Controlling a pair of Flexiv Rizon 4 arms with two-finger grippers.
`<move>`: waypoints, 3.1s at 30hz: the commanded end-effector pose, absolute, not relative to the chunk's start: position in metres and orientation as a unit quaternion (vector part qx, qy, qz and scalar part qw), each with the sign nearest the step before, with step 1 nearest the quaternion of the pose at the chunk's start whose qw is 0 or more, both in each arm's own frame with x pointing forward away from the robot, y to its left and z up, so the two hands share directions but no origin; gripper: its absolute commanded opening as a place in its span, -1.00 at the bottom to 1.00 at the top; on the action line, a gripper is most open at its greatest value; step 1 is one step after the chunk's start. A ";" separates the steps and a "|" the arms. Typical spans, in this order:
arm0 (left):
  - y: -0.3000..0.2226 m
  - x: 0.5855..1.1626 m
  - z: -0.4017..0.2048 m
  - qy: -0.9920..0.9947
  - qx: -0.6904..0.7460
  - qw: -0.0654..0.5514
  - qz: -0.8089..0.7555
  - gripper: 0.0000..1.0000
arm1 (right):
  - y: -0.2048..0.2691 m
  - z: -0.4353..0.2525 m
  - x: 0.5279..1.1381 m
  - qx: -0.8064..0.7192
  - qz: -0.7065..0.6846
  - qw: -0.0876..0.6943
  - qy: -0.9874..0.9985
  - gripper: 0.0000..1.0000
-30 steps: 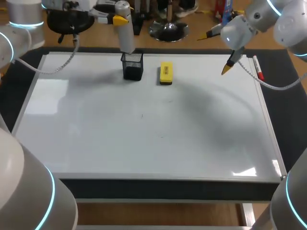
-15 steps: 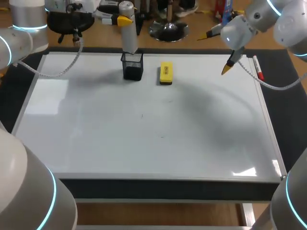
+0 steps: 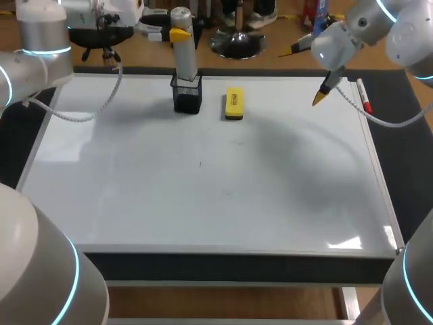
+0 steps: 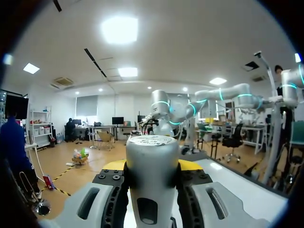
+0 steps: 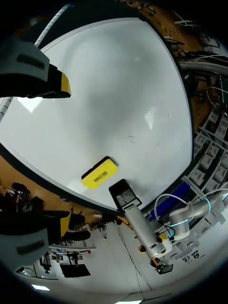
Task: Pick up the inspection probe, press it on each red-marked spot on the whiteboard one by one, put down the probe, pick up the eraser, and wipe off all the red marks.
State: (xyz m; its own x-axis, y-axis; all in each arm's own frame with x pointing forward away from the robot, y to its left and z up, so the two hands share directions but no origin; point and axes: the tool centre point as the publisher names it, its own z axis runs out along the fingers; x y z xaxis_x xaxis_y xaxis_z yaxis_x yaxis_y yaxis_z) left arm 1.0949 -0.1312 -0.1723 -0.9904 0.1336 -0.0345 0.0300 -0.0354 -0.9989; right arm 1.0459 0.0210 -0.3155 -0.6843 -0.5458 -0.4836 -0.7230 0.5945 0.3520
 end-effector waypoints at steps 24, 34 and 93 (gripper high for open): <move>-0.129 1.101 -0.184 -0.693 0.026 -0.048 0.719 -1.00 | 0.020 -0.315 1.046 -0.363 0.267 0.164 0.878 1.00; -0.129 1.106 -0.191 -0.691 0.020 -0.041 0.722 -1.00 | 0.020 -0.315 1.046 -0.363 0.267 0.164 0.878 1.00; -0.133 1.119 -0.258 -0.683 0.009 0.042 0.729 -1.00 | 0.020 -0.315 1.046 -0.363 0.267 0.164 0.878 1.00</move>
